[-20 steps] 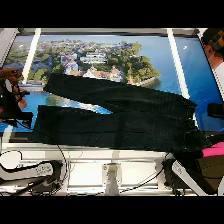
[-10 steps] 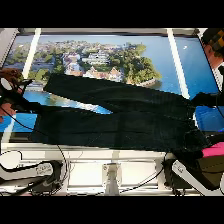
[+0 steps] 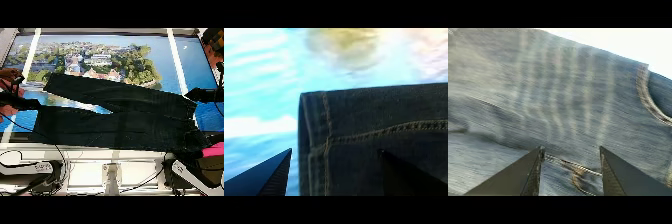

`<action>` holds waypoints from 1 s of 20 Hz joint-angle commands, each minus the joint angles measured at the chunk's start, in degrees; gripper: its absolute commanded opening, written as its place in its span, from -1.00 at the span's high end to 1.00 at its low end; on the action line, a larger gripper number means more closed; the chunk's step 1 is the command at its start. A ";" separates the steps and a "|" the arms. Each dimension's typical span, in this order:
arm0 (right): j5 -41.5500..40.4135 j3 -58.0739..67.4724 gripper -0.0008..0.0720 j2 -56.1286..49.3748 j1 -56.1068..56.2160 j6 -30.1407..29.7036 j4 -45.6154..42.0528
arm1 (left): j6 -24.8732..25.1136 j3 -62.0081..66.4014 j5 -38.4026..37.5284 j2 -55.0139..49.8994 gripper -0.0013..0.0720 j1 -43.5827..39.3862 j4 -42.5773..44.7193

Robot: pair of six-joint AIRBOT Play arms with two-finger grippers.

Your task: Fold the clothes and pants, and hang the long-sleeved shirts on hangers.

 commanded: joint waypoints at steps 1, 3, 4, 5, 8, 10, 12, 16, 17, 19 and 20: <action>0.50 -0.04 -0.12 -0.04 0.02 2.58 3.48 | 5.46 0.00 -0.33 -3.43 -0.60 1.66 -4.83; 1.64 -0.04 -0.12 -0.02 0.02 3.72 3.50 | 7.28 0.00 -0.31 -5.42 -0.61 1.66 -5.88; 2.38 -0.02 -0.12 0.00 0.02 3.80 3.56 | 8.13 0.00 -0.28 -6.36 -0.60 1.66 -6.95; 3.08 -0.04 -0.12 0.00 0.02 3.82 3.58 | 8.96 0.00 -0.31 -7.10 -0.60 1.66 -7.72; 4.55 -0.02 -0.12 0.00 0.02 3.82 3.56 | 9.90 0.00 -0.31 -8.33 -0.21 1.64 -9.38; 4.52 -0.02 -0.12 0.00 0.02 3.98 3.56 | 10.47 0.00 -0.33 -8.26 0.31 1.64 -9.92; 4.52 -0.02 -0.12 0.00 0.02 4.83 3.54 | 10.47 0.02 -1.09 -8.24 0.65 1.66 -9.92; 4.57 -0.04 -0.12 0.00 0.02 5.14 3.56 | 10.47 1.84 -4.46 -7.37 0.88 1.66 -9.88; 4.61 -0.04 -0.12 0.00 0.02 5.14 3.56 | 10.47 3.13 -5.88 -6.84 0.89 1.66 -9.88; 4.90 -0.02 -0.12 0.00 0.02 5.11 3.52 | 10.47 6.21 -9.09 -5.38 0.88 1.68 -9.88; 5.05 -0.02 -0.12 0.00 0.02 5.11 3.50 | 10.45 7.74 -10.36 -4.52 0.89 1.68 -9.90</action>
